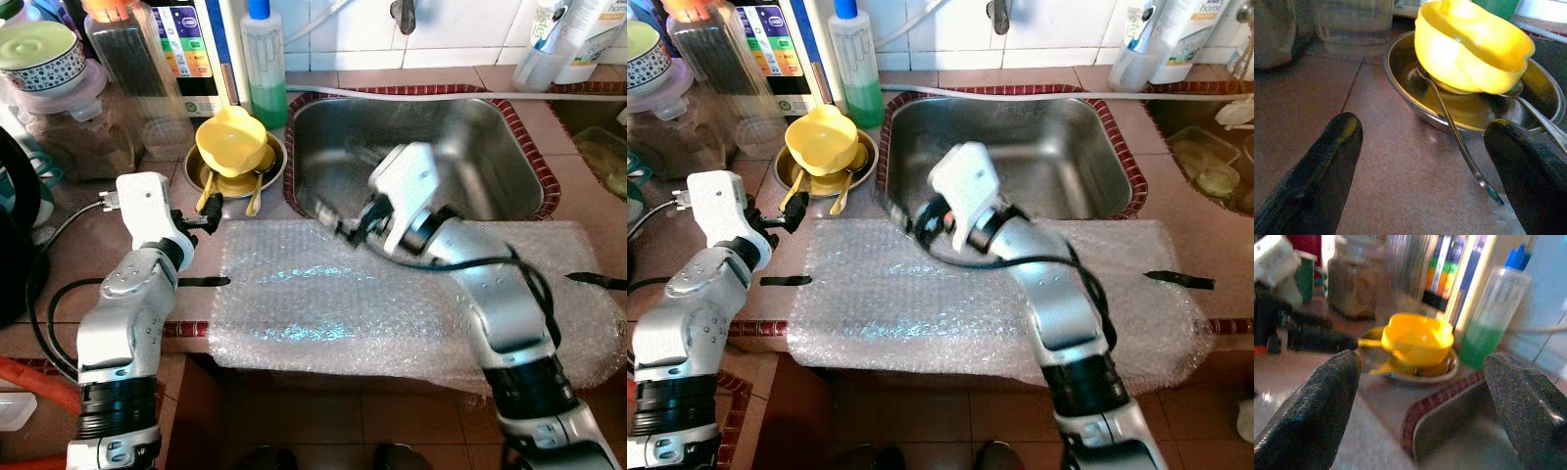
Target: Kitchen organization
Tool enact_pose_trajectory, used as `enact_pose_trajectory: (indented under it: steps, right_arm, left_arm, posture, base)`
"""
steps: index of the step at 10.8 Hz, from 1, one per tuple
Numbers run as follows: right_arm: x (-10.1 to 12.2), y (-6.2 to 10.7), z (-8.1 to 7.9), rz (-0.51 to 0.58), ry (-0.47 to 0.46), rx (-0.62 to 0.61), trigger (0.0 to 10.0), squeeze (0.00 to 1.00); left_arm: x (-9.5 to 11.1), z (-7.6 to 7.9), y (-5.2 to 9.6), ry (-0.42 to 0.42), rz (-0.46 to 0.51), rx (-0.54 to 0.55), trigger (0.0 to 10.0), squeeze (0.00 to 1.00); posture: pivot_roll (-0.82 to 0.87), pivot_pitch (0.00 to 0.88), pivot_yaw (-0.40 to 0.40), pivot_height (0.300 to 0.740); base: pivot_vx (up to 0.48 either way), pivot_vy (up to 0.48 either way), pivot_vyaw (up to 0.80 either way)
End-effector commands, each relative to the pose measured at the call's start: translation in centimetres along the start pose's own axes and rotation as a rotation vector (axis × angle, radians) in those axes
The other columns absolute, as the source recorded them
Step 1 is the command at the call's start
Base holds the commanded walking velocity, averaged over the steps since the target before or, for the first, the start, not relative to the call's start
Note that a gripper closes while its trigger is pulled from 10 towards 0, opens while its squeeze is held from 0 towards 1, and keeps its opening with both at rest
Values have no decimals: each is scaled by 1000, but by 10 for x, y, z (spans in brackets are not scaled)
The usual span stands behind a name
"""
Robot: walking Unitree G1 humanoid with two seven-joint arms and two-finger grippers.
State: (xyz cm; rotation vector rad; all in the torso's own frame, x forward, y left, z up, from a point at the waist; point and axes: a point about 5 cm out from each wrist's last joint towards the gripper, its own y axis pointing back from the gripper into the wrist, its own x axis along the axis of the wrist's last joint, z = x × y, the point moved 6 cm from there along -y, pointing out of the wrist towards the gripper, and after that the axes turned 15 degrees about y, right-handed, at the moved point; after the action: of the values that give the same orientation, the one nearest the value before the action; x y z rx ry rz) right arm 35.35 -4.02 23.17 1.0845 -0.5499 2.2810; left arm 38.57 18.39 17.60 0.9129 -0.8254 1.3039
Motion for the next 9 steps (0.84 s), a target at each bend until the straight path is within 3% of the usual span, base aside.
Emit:
enact_pose_trajectory:
  steps: [1,2,4,9]
  right_arm:
    - [3,1,-6,4,4,28,10000,0]
    - [1,3,-9,-10,5,44,10000,0]
    - [0,4,-11,-20,13,59,10000,0]
    - [2,5,-12,-24,49,78,10000,0]
  left_arm:
    - [4,1,3,12,0,-9,10000,0]
    - [3,4,3,31,-14,-20,9843,0]
    - [0,9,2,97,-36,-36,0,0]
    - [-1,13,3,168,-58,-47,0,0]
  posture:
    - [-94,160,67,740]
    - [-95,159,69,740]
    - [-97,160,71,740]
    - [-103,160,72,740]
  base:
    - [0,0,0]
    - [0,0,0]
    - [0,0,0]
    - [0,0,0]
